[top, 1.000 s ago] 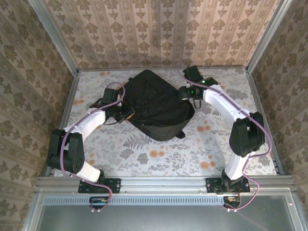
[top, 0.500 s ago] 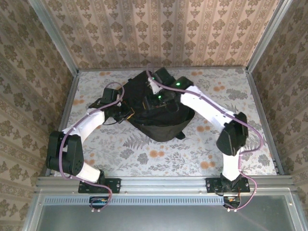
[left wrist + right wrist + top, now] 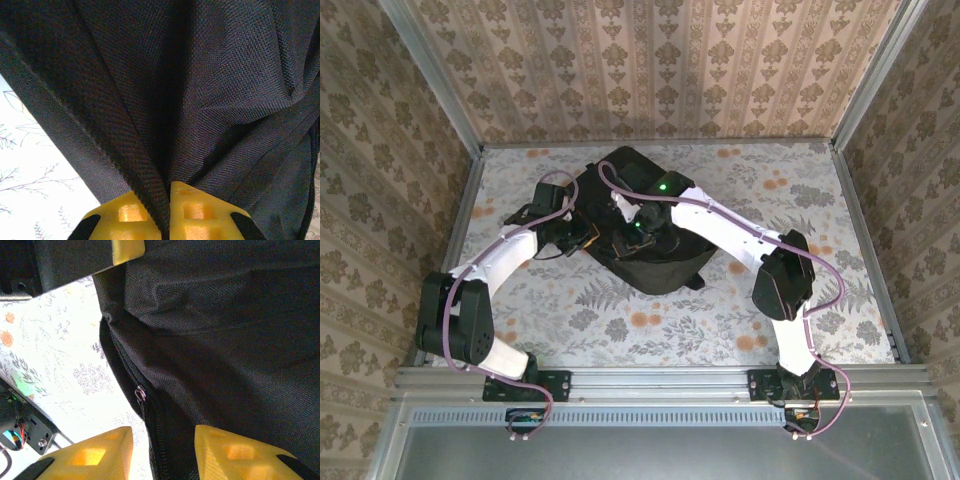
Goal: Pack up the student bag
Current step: Zip the student bag at the top-center of the table.
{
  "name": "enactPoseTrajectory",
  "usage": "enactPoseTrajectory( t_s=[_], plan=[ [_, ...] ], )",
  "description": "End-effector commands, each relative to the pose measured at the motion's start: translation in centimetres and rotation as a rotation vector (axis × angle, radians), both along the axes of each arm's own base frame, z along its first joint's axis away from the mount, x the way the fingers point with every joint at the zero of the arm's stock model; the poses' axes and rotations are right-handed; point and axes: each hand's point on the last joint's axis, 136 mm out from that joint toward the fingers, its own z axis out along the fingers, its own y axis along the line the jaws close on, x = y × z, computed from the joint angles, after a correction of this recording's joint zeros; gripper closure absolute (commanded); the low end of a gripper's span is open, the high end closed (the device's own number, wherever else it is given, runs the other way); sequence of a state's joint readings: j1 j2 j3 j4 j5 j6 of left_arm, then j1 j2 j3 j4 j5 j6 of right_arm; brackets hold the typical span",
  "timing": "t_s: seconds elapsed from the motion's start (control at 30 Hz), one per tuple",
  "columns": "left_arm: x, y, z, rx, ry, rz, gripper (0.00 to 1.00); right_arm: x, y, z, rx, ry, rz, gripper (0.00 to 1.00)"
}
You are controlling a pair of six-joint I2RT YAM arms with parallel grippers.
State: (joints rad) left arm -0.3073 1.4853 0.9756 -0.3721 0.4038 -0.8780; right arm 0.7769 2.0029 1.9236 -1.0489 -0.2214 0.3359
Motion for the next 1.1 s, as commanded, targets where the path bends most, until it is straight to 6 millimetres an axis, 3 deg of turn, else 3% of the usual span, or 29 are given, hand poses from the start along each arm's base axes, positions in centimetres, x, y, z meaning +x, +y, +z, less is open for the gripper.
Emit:
enactPoseTrajectory(
  t_s=[0.0, 0.37, 1.07],
  plan=[
    [0.1, -1.3, 1.5, -0.064, -0.050, -0.051, 1.00, -1.1, -0.2, 1.3, 0.000, 0.002, 0.026, 0.62],
    [-0.2, -1.2, 0.6, -0.064, -0.031, -0.049, 1.00, -2.0, 0.6, 1.9, 0.018, -0.001, 0.046, 0.67],
    [-0.3, -1.0, -0.1, -0.059, -0.016, -0.043, 1.00, -3.3, -0.3, -0.2, -0.047, 0.032, 0.059, 0.70]
  ],
)
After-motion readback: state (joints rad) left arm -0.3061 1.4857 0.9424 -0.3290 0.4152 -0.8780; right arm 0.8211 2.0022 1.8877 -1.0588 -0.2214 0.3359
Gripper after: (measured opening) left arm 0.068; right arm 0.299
